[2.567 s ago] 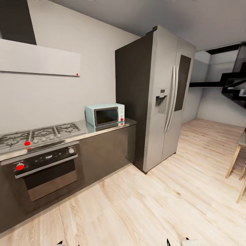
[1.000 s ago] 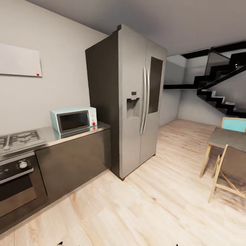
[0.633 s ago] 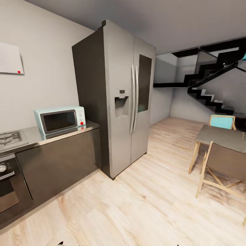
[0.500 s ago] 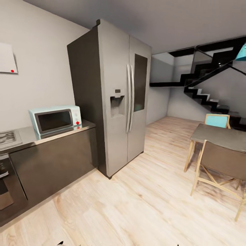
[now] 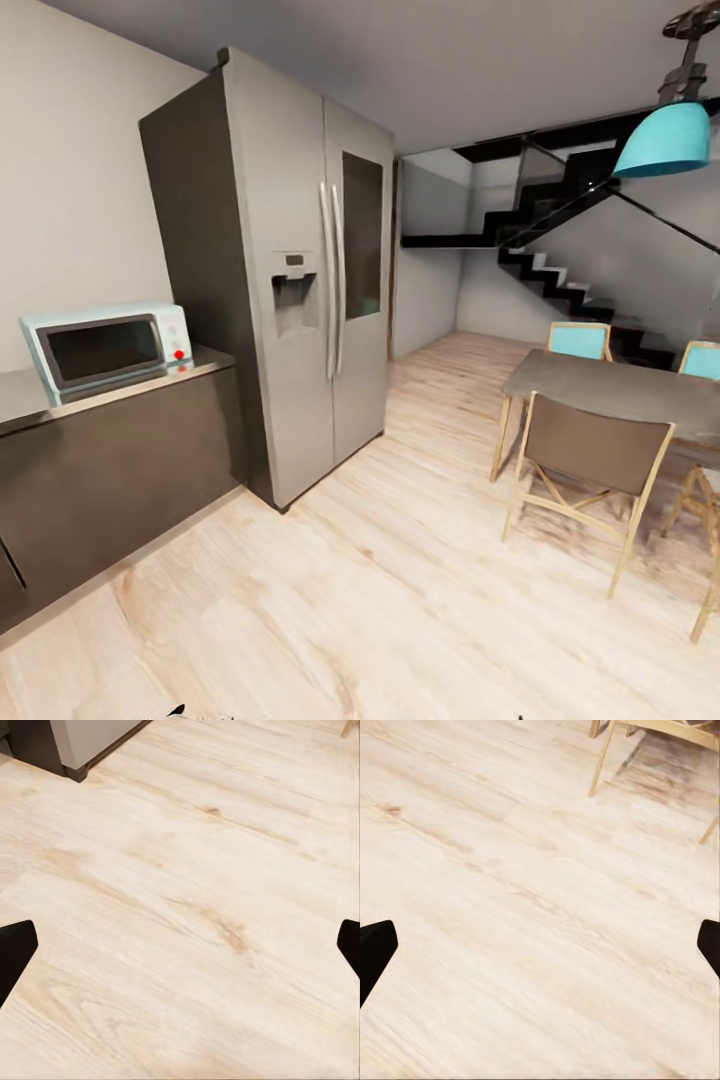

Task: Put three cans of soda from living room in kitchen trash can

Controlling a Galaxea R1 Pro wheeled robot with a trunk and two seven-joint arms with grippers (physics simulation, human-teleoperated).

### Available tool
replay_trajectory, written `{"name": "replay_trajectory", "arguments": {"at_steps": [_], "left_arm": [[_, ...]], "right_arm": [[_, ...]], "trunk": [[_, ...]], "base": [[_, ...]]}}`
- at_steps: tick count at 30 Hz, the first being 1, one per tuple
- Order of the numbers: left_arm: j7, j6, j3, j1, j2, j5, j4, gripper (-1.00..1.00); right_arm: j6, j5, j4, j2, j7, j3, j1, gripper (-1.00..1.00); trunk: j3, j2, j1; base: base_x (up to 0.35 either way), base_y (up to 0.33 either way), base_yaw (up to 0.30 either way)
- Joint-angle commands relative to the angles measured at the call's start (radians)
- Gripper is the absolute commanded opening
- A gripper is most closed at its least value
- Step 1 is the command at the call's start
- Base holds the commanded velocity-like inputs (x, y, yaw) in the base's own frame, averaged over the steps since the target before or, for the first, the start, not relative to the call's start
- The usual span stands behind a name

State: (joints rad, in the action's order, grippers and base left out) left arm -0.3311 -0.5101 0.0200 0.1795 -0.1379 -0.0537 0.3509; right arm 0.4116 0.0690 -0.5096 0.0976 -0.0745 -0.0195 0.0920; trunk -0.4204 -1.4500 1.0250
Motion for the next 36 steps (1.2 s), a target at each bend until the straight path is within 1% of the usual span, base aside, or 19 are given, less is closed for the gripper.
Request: {"name": "replay_trajectory", "arguments": {"at_steps": [1, 9, 16, 36], "left_arm": [[0.000, 0.000, 0.000, 0.000, 0.000, 0.000, 0.000, 1.00], [-0.002, -0.001, 0.000, 0.000, 0.000, 0.000, 0.000, 1.00], [-0.003, -0.001, 0.000, 0.000, 0.000, 0.000, 0.002, 1.00], [-0.003, -0.002, 0.000, 0.000, 0.000, 0.000, 0.001, 1.00]], "right_arm": [[0.000, -0.001, 0.000, -0.001, 0.000, 0.001, 0.000, 1.00], [0.001, -0.003, 0.000, -0.003, -0.002, 0.002, 0.000, 1.00], [0.001, -0.001, 0.000, 0.001, 0.001, 0.001, 0.000, 1.00], [0.002, 0.000, 0.000, 0.002, 0.006, 0.001, 0.000, 1.00]], "trunk": [[-0.001, 0.000, 0.000], [-0.004, 0.000, 0.000], [-0.004, 0.000, 0.000], [0.015, 0.000, 0.000]], "base": [[-0.185, -0.267, -0.168], [-0.187, -0.265, -0.075], [-0.189, -0.264, -0.032], [-0.189, -0.263, -0.190]]}}
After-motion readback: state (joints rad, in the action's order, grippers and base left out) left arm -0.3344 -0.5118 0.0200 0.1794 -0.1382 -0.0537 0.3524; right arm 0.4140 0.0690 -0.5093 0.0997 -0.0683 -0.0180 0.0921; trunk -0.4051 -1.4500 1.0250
